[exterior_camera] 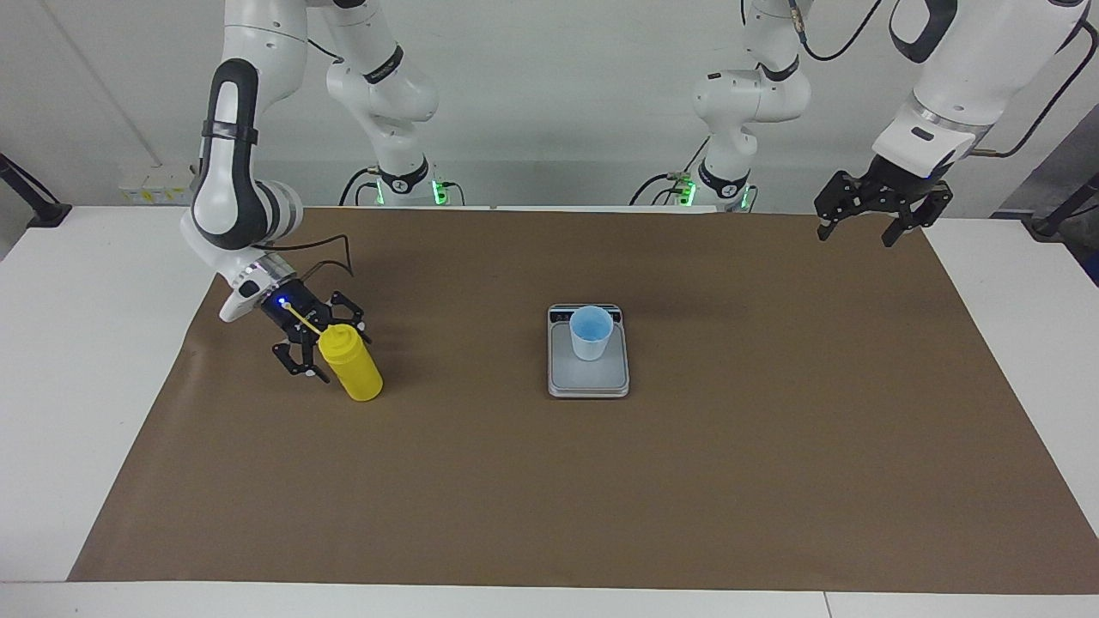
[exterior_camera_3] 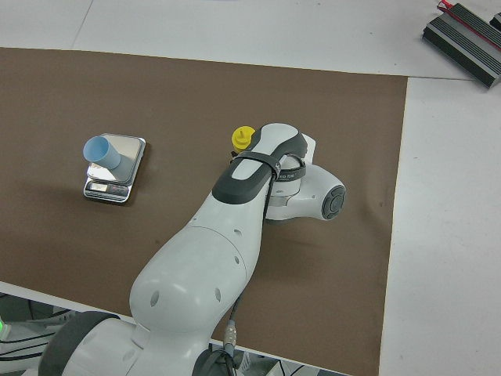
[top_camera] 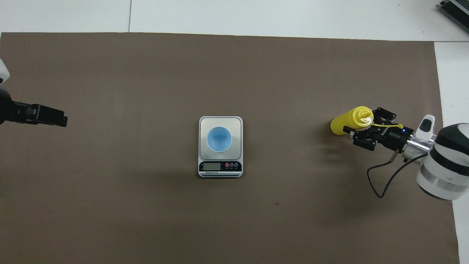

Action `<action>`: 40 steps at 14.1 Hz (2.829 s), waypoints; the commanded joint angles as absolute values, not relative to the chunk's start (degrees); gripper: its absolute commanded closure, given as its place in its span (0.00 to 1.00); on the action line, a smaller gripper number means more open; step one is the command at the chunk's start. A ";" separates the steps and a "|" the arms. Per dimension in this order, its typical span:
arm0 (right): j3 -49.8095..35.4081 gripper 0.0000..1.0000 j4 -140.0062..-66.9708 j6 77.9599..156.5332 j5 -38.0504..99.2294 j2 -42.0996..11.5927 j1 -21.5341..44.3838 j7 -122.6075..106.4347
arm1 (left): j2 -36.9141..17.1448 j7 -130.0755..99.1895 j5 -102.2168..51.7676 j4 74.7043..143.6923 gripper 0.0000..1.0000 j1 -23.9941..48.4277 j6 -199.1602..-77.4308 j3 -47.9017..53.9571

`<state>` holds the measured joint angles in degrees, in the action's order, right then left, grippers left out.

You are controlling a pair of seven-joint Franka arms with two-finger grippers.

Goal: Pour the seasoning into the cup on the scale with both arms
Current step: 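Move the right gripper to the yellow bottle and grasp it, then lift the yellow bottle with the right gripper and carry it over the cup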

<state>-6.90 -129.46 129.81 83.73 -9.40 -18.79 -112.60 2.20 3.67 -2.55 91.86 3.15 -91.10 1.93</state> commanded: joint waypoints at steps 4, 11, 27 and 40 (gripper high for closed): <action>-7.21 0.00 -128.50 131.22 90.17 -10.98 -15.91 -116.18 | 2.90 5.10 -0.88 92.90 0.00 2.64 -90.09 2.46; -7.12 1.00 -126.83 131.22 90.00 -11.08 -15.91 -116.90 | 3.34 4.40 -0.88 93.16 0.00 2.11 -90.53 2.46; -7.38 1.00 -112.07 134.03 44.34 -7.21 -6.53 -77.03 | 4.66 4.48 -1.23 93.25 0.00 2.02 -89.56 2.37; -7.47 1.00 -107.32 135.44 2.14 -7.65 6.14 -39.14 | 4.66 4.57 -1.23 93.25 0.00 2.02 -89.47 2.37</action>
